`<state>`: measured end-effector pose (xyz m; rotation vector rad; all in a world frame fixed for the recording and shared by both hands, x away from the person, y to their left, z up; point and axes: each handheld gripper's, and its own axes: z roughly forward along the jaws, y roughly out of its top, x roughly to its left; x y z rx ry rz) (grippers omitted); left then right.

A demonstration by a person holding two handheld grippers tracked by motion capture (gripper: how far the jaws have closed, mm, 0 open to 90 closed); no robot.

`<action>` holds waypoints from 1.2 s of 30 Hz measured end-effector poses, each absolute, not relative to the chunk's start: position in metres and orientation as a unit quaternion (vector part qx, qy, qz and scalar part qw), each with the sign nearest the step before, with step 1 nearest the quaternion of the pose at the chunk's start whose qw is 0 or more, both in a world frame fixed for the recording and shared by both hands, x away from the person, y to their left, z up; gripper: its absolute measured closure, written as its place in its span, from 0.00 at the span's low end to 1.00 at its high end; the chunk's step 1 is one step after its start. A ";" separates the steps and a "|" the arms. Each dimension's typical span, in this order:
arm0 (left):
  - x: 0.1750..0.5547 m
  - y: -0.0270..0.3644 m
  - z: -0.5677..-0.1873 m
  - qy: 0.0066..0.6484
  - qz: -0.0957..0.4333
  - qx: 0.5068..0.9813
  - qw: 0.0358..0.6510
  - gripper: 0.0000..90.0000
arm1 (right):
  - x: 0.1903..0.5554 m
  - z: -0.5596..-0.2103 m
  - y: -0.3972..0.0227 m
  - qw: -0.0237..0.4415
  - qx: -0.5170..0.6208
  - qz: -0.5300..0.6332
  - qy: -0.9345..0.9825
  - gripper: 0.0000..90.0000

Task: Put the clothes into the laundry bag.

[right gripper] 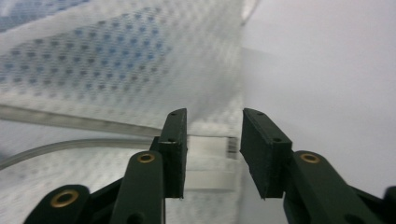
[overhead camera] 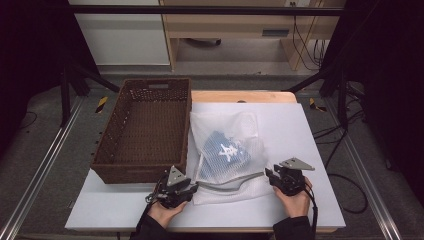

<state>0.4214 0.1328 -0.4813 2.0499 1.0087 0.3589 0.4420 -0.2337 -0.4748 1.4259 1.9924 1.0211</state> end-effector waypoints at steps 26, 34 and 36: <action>0.422 0.135 -0.484 0.394 0.178 0.805 0.408 0.81 | 0.417 -0.483 -0.247 0.232 0.514 0.382 0.732 0.78; 0.411 0.153 -0.475 0.375 0.158 0.797 0.447 0.59 | 0.417 -0.478 -0.252 0.254 0.501 0.423 0.711 0.38; 0.407 0.155 -0.471 0.367 0.163 0.795 0.454 0.55 | 0.418 -0.477 -0.254 0.265 0.501 0.420 0.709 0.30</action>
